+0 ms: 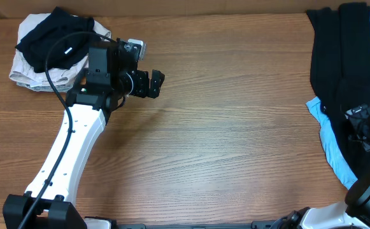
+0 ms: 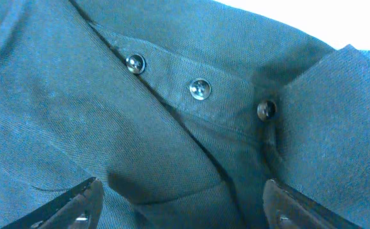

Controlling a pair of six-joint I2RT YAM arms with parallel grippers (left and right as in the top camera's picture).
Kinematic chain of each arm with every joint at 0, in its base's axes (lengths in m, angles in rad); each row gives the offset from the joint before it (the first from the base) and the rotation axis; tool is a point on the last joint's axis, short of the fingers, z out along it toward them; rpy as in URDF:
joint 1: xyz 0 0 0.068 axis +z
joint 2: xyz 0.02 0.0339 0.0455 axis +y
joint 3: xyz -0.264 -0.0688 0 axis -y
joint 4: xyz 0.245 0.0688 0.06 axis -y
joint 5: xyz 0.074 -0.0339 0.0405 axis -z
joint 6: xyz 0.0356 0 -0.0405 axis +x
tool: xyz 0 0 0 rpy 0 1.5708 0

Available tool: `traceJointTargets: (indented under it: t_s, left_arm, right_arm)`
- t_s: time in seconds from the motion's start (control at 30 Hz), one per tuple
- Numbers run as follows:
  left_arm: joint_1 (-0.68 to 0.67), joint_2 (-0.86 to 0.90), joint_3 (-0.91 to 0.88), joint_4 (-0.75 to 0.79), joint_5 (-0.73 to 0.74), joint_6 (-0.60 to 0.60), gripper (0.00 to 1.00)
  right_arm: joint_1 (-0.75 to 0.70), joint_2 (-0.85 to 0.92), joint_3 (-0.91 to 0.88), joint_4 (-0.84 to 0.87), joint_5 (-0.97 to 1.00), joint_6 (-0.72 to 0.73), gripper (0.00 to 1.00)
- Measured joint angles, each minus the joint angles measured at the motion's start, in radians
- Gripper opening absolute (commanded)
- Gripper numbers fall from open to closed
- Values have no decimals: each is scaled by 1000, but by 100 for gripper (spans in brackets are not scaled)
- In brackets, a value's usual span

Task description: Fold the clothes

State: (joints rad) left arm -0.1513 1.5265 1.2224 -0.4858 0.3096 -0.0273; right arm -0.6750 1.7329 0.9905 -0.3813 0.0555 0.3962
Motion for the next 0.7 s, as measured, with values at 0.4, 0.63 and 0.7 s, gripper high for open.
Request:
traceJointTargets:
  t_s: [0.4, 0.63, 0.7]
  left_arm:
    - [0, 0, 0, 16, 0, 0, 100]
    - [0, 0, 0, 22, 0, 0, 100]
    - [0, 0, 0, 23, 0, 0, 100]
  right_arm:
    - [0, 48, 0, 5, -56, 2, 22]
    - [0, 49, 0, 14, -103, -4, 7]
    - [0, 42, 0, 14, -121, -4, 7]
